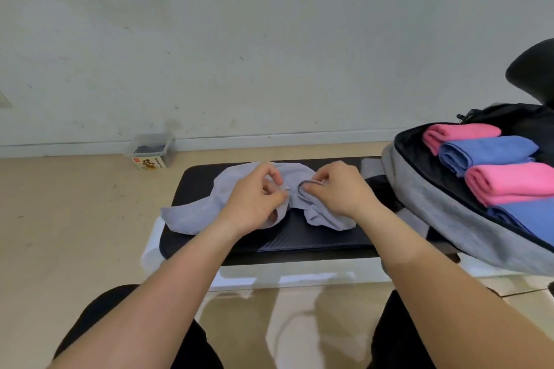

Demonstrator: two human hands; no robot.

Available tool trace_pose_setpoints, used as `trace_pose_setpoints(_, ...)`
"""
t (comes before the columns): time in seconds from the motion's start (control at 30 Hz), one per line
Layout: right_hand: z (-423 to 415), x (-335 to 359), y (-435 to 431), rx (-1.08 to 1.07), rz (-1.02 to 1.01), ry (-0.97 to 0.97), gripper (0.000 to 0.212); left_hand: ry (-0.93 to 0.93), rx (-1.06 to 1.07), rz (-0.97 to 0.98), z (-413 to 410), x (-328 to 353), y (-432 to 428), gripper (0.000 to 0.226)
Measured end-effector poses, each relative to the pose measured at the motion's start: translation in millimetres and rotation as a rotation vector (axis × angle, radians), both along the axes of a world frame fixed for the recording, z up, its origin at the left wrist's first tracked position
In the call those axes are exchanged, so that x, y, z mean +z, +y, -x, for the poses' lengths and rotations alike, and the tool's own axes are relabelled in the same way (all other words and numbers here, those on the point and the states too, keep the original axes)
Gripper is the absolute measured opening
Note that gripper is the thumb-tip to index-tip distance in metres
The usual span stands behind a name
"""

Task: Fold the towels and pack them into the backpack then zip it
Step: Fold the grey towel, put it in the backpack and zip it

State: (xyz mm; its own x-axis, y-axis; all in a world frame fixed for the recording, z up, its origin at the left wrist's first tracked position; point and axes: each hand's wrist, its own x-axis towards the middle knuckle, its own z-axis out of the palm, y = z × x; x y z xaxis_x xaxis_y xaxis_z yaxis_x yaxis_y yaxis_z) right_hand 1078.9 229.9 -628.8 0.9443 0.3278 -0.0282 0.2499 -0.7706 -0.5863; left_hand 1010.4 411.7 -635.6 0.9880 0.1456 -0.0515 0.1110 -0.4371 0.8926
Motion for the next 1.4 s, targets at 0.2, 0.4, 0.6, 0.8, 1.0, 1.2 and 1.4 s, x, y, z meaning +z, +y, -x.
trace_pose_setpoints(0.2, -7.5, 8.4, -3.8, 0.237, -0.235, 0.121, 0.048, -0.028, 0.010, -0.010, -7.9, 1.7, -2.3, 0.028)
trace_pose_setpoints(0.4, -11.1, -1.5, -13.4, 0.228, -0.236, 0.106, 0.041, 0.064, -0.093, 0.066, -10.5, 7.8, 1.7, 0.035)
trace_pose_setpoints(0.6, -13.9, -4.4, -12.9, 0.170, -0.249, -0.032, 0.010, -0.097, -0.112, -0.051, -13.1, 0.8, -1.6, 0.005)
trace_pose_setpoints(0.8, -10.6, -0.7, -12.7, 0.145, -0.351, -0.004, 0.006, -0.174, -0.140, -0.217, -17.5, -3.9, -15.5, 0.006)
trace_pose_setpoints(1.0, -6.6, 5.1, -28.9, 0.061, -0.420, 0.058, 0.009, -0.199, 0.015, -0.144, -23.7, -9.5, -16.7, 0.006)
trace_pose_setpoints(1.2, -3.4, 8.3, -38.1, -0.036, -0.508, 0.098, 0.006, -0.203, 0.023, -0.152, -22.2, -10.7, -17.4, 0.008)
trace_pose_setpoints(1.4, 8.5, 10.2, -26.2, 0.025, -0.545, 0.124, 0.010, -0.301, 0.012, -0.102, -14.5, -2.5, -30.9, 0.010)
